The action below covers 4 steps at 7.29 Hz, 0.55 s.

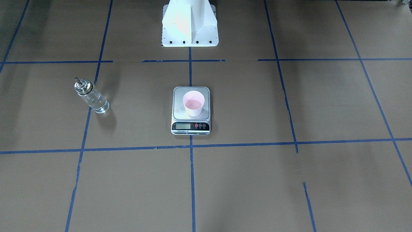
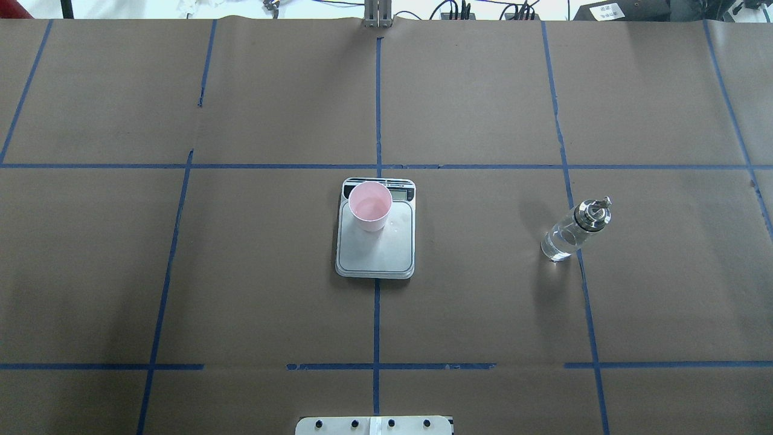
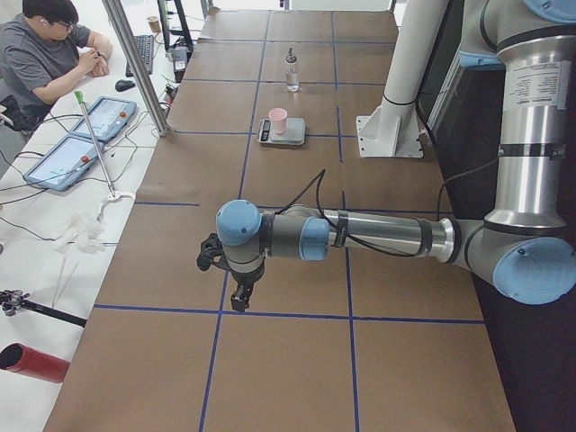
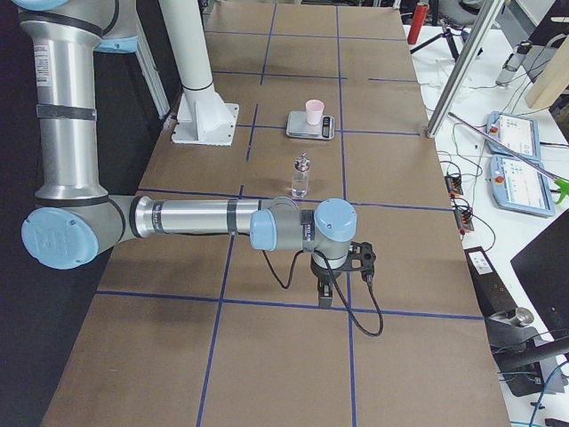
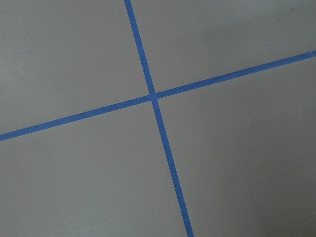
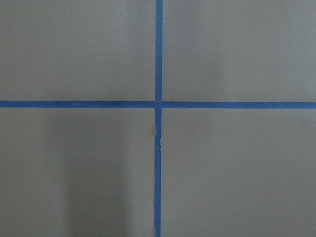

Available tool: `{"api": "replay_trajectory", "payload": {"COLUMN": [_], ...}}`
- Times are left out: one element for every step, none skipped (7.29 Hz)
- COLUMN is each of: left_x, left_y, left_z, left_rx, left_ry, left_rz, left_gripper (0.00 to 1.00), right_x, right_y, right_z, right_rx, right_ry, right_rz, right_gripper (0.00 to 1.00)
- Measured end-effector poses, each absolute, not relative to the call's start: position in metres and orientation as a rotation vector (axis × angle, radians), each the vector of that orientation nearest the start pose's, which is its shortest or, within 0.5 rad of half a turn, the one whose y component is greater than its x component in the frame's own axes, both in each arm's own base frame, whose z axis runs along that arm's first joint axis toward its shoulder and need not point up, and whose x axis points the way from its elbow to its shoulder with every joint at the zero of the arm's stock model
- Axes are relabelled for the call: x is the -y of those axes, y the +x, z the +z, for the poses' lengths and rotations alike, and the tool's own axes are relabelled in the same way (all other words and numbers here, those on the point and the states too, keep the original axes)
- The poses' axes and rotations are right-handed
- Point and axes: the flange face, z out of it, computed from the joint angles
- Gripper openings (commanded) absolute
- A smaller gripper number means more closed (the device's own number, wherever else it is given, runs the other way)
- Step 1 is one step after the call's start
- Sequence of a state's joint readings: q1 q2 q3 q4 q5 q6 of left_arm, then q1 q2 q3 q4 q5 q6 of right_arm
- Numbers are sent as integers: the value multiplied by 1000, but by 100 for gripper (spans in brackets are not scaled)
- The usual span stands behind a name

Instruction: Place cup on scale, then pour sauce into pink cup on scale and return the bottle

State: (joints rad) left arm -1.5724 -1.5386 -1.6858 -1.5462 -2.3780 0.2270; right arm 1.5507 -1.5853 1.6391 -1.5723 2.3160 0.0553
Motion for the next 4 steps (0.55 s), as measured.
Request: {"api": "replay_trajectory", "payload": {"left_x": [481,481,481,481], "left_y": [-62,-62,-62,-62], "left_z": [618,617,617,616], "left_rx": [-798,-798,-799,-799], "left_ry": [147,148,150,151], "left_rz": [237,237,238,238], "left_gripper": [100,100,100,100], "right_x": [491,492,493,493], "right_y": [55,54,53,53], "right_z": [633,633,632,632], "right_rx": [746,745,746,746], "right_ry": [22,23,23,23], "right_rz": [11,9,7,6], "right_gripper": [100,100,100,100]}}
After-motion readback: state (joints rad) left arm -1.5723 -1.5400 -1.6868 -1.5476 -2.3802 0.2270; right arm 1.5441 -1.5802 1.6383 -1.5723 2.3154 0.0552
